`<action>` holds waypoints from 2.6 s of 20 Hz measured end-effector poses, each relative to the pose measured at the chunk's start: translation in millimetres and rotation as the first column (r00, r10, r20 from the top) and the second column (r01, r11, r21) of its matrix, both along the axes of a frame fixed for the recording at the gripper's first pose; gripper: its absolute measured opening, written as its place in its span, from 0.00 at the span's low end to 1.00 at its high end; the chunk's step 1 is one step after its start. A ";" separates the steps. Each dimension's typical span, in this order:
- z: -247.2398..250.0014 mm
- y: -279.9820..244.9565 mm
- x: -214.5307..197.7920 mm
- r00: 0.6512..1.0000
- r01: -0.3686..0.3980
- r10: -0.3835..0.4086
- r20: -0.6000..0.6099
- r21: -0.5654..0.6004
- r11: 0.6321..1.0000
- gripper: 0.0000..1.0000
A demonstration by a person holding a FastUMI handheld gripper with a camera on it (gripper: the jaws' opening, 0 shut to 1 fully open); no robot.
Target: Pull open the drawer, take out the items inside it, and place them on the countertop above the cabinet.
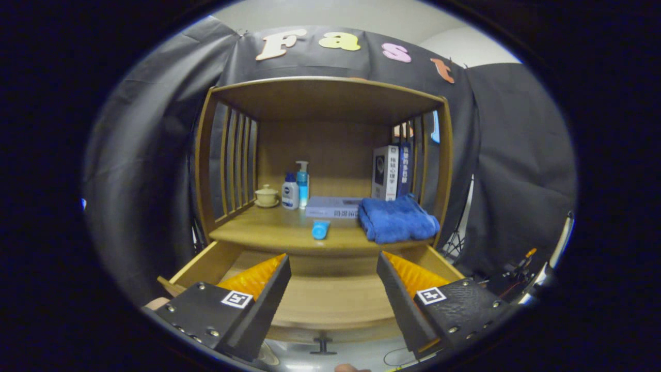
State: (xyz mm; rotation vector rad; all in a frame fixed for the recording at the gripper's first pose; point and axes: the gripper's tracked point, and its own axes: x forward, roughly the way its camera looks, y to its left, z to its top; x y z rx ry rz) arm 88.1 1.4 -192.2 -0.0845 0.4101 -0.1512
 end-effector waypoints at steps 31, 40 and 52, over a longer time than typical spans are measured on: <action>-84.0 9.8 -40.8 0.993 -0.032 0.041 -0.111 0.078 0.996 0.97; -84.5 7.9 -31.3 0.992 -0.035 0.044 -0.118 0.079 0.996 0.97; -88.7 10.1 22.1 0.996 -0.026 0.033 -0.083 0.082 0.996 0.97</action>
